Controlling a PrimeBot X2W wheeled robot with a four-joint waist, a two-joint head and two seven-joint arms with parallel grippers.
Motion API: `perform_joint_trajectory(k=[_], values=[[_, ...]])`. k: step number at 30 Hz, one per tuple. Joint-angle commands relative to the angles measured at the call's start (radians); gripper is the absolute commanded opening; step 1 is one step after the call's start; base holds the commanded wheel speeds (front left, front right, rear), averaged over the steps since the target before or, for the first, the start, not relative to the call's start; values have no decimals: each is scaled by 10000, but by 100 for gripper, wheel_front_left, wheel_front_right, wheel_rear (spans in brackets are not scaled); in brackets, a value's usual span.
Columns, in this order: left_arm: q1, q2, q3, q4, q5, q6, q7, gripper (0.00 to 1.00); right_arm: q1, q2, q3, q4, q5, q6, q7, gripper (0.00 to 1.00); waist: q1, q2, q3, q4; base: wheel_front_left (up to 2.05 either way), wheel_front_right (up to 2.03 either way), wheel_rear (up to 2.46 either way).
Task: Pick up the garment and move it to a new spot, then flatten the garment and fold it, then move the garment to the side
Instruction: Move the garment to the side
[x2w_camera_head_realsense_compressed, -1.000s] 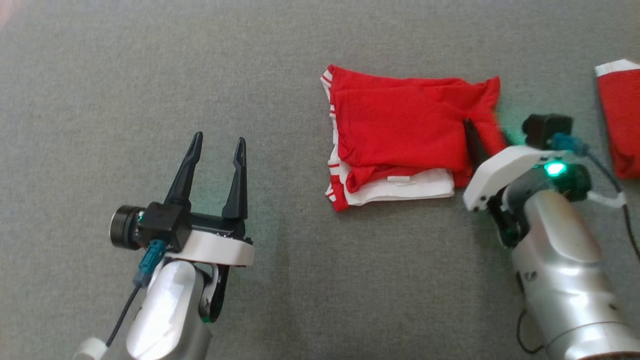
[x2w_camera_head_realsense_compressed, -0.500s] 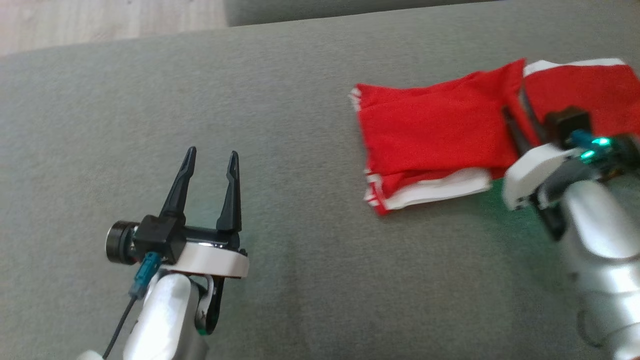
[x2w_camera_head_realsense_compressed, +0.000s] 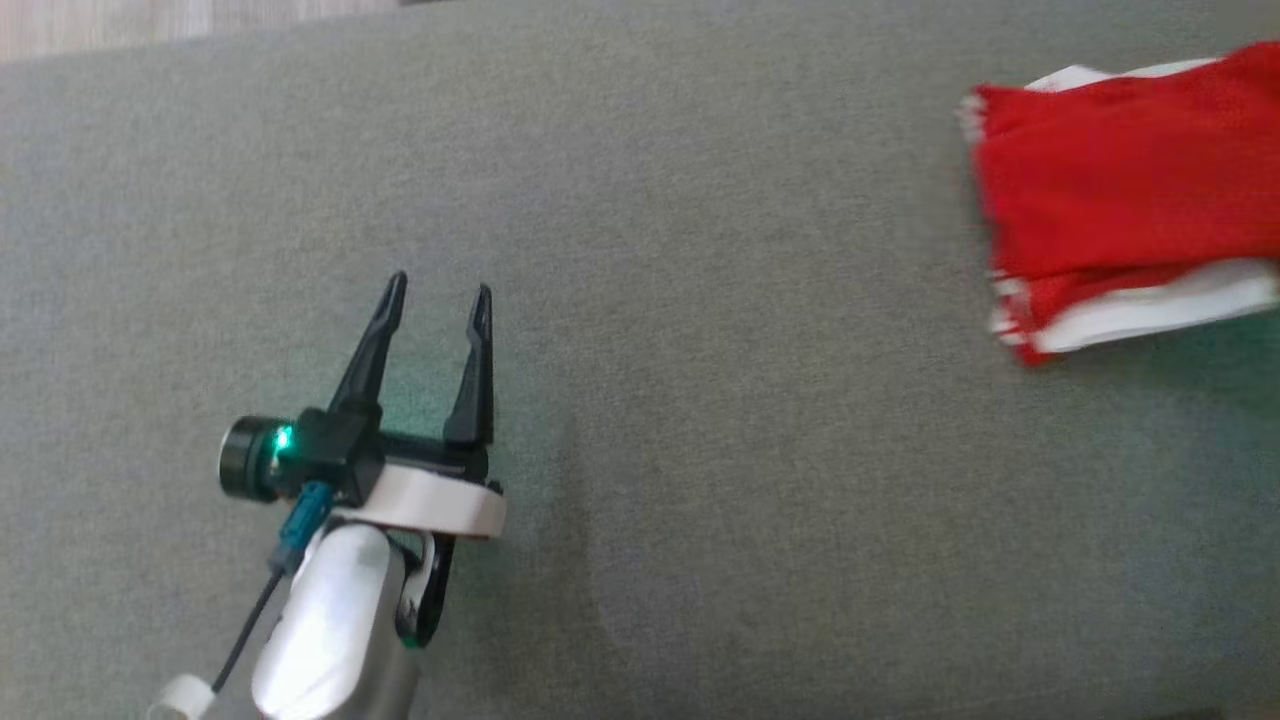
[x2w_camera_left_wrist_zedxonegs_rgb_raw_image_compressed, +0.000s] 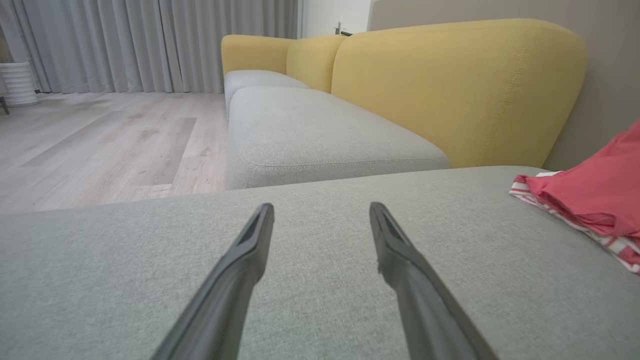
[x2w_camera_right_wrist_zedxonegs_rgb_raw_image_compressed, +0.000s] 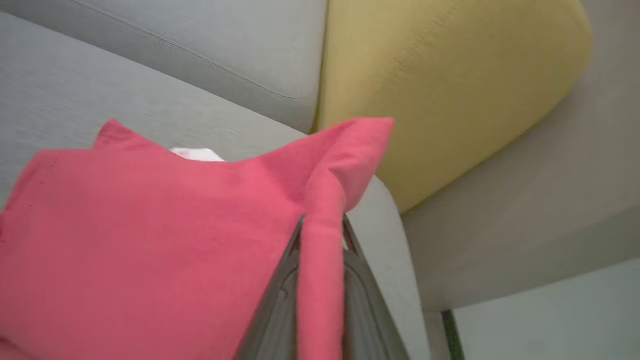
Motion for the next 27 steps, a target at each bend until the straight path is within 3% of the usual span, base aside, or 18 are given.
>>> perform_joint_trajectory(k=[1,7,14,15,16,21,27], values=[[-447,65,254,-250,45,62,-51,100,-258,-641,-189,-79,-182,-9,76,0,-1,-1,225,147,0,0,0],[-522,65,312,-230,15,69,-51,100,-334,-1178,-852,372,-498,-9,190,0,-1,-1,488,327,0,0,0],[-552,65,399,-254,81,3,-51,100,-424,-998,-1867,783,-863,-9,217,0,-1,-1,629,363,0,0,0],[-571,65,392,-259,80,-10,-51,100,-439,-940,-2085,812,-928,-9,146,6,-1,-1,622,357,0,0,0],[-582,65,375,-262,78,-24,-51,100,-439,-858,-2316,861,-993,-9,103,100,-1,-1,601,351,0,0,0],[-514,65,371,-263,60,-41,-51,100,-348,-419,-2799,777,-1410,-9,-44,100,-1,-1,331,274,0,0,0],[-257,65,515,-374,69,-23,-51,100,-294,492,-3114,-139,-1640,-9,-311,100,-1,-1,-338,122,0,0,0]])
